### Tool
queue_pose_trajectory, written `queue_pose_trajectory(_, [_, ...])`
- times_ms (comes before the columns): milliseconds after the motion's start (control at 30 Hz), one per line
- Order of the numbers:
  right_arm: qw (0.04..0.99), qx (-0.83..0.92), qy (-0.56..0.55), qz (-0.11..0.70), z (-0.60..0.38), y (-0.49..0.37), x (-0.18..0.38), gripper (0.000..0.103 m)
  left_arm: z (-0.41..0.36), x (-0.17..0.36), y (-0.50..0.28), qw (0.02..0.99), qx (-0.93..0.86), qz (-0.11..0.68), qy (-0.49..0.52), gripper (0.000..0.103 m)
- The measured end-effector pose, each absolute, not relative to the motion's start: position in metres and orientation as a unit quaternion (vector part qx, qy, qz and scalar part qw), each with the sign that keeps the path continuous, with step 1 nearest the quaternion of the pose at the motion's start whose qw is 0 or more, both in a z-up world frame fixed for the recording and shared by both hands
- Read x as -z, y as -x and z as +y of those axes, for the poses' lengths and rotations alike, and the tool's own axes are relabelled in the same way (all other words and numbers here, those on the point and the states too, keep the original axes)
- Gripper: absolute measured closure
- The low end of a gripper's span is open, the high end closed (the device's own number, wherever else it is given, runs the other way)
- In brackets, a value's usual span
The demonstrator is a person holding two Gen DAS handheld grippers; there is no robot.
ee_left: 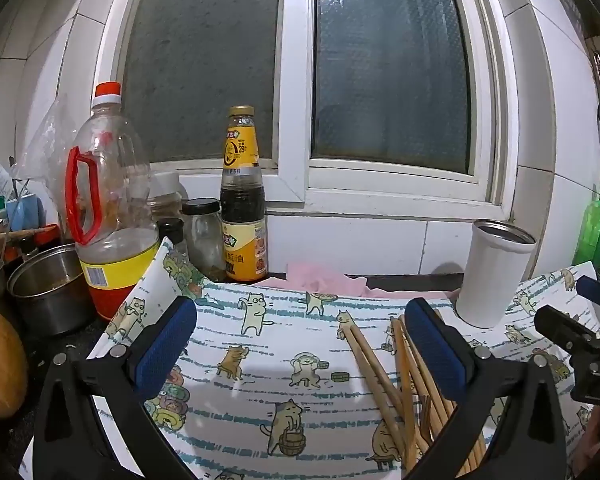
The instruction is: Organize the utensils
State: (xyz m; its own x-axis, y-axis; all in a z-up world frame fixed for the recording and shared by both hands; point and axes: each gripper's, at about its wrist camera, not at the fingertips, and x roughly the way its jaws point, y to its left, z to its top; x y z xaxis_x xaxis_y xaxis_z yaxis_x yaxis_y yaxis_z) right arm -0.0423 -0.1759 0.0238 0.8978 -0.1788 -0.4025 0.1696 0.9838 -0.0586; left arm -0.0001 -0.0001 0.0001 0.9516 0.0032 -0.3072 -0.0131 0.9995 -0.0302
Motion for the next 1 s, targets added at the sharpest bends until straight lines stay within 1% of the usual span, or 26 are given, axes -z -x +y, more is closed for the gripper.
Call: queue_pose_trajectory(1000, [0.974, 0.107, 0.004, 0.202, -0.1797, 0.0436, -0.0224, 0.0, 0.0023, 0.0005, 0.002, 0.988, -0.004, 0.151, 0.016, 0.0])
